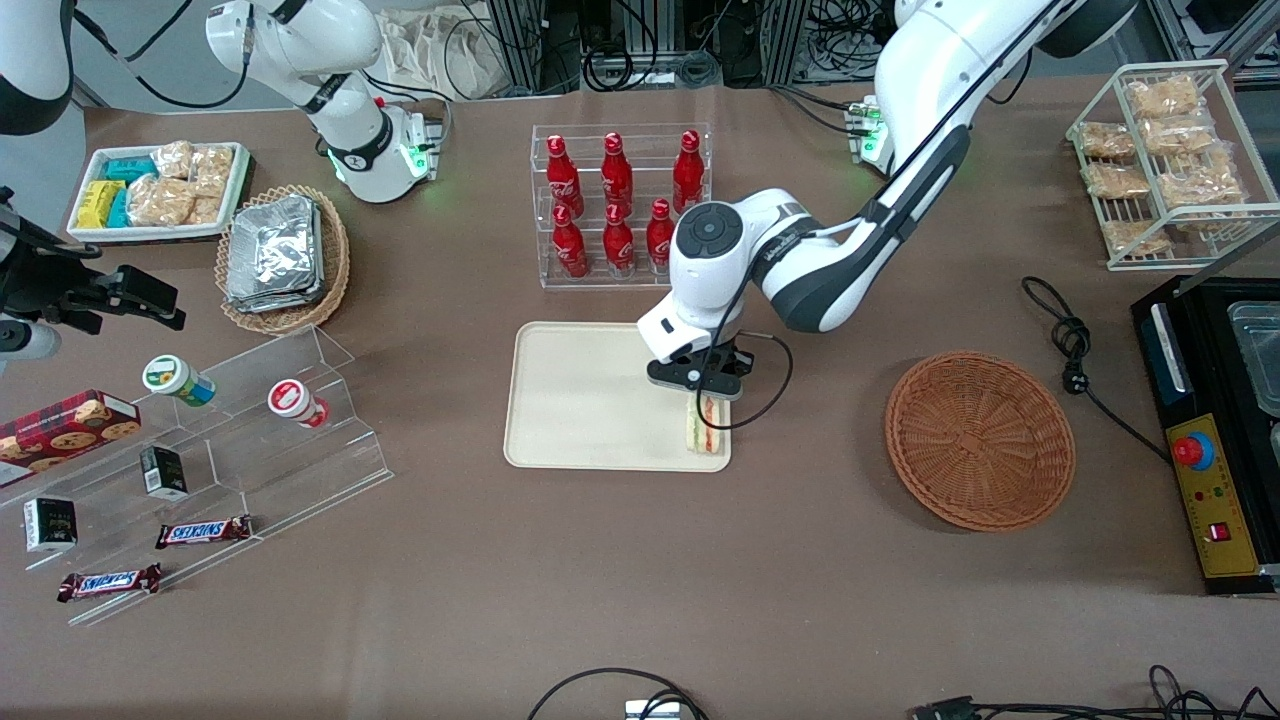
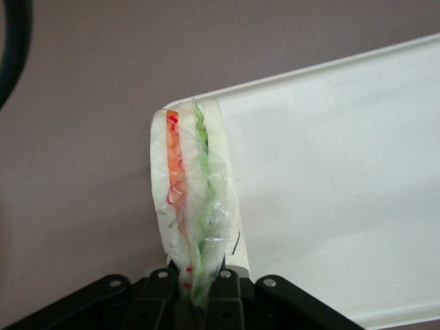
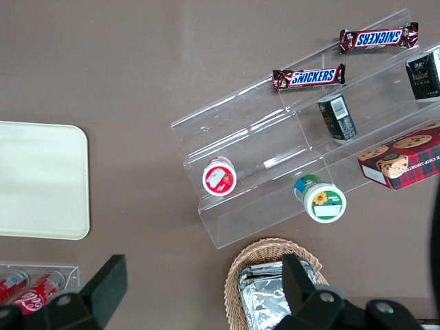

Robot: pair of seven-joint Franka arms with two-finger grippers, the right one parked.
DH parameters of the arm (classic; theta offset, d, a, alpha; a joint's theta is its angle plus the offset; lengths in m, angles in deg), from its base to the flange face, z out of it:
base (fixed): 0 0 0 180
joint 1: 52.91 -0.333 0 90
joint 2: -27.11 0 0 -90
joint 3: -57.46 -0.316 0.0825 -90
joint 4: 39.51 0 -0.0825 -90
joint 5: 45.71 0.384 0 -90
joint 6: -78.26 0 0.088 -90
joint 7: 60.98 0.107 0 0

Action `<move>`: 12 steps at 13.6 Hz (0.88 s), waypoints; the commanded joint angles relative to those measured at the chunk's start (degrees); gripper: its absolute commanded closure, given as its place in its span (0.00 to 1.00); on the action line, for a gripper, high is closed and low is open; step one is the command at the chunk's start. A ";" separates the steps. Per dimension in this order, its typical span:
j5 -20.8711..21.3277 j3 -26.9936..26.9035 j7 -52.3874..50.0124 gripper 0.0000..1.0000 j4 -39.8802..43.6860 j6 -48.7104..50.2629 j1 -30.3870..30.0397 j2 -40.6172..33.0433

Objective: Place sandwich from basket to tray
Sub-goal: 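Lower the sandwich onto the tray and open the left gripper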

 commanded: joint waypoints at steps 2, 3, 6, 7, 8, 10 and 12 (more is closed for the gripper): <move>2.16 0.28 -3.92 1.00 -3.92 -3.48 0.28 -0.37; 3.12 0.28 -5.06 1.00 -4.37 -4.45 0.80 -0.28; 5.49 0.28 -6.65 1.00 -4.72 -5.24 0.98 0.42; 5.93 0.28 -7.27 1.00 -4.72 -5.68 0.98 0.68; 6.46 0.28 -8.14 1.00 -4.72 -5.86 0.98 1.12; 8.31 0.28 -9.37 1.00 -4.81 -5.95 0.98 1.48; 8.66 0.28 -9.47 1.00 -4.55 -6.21 1.07 2.53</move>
